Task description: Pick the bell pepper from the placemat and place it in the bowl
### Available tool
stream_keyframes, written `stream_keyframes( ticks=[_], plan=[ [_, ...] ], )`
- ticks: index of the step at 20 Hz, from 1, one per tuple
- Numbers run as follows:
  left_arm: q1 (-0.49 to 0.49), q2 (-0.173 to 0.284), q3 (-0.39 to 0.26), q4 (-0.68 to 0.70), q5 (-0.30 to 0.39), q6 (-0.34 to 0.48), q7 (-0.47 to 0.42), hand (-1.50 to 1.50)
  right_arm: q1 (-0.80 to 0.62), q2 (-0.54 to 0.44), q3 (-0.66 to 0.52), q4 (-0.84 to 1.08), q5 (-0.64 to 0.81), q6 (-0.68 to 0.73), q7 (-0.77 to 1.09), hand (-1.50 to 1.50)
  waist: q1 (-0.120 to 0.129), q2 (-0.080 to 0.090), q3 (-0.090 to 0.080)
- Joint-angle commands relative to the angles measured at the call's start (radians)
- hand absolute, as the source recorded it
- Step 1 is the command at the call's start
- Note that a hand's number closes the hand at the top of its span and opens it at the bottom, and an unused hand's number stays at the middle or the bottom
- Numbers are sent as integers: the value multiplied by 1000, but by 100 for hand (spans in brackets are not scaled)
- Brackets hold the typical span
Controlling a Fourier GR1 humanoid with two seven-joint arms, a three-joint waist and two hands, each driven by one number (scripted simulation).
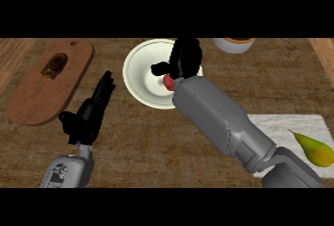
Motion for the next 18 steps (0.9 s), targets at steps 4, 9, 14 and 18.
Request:
stream_keyframes(
  ticks=[4,9,14,18],
  plan=[
    [7,5,17,32,5,-6,-27,0,7,3,-32,-64,-25,-205,-38,-150,-25,-7,0],
    [94,8,15,-38,5,2,-29,0,53,3,-75,-176,-66,-212,-27,-150,-38,-14,0],
    [71,29,41,-13,5,-2,-13,0,234,-4,-92,-426,-39,-185,-64,-150,-74,-22,0],
    [132,-39,-30,-92,-38,54,6,0,402,-14,-51,-607,-10,-173,-86,-150,-73,-23,0]
  ],
)
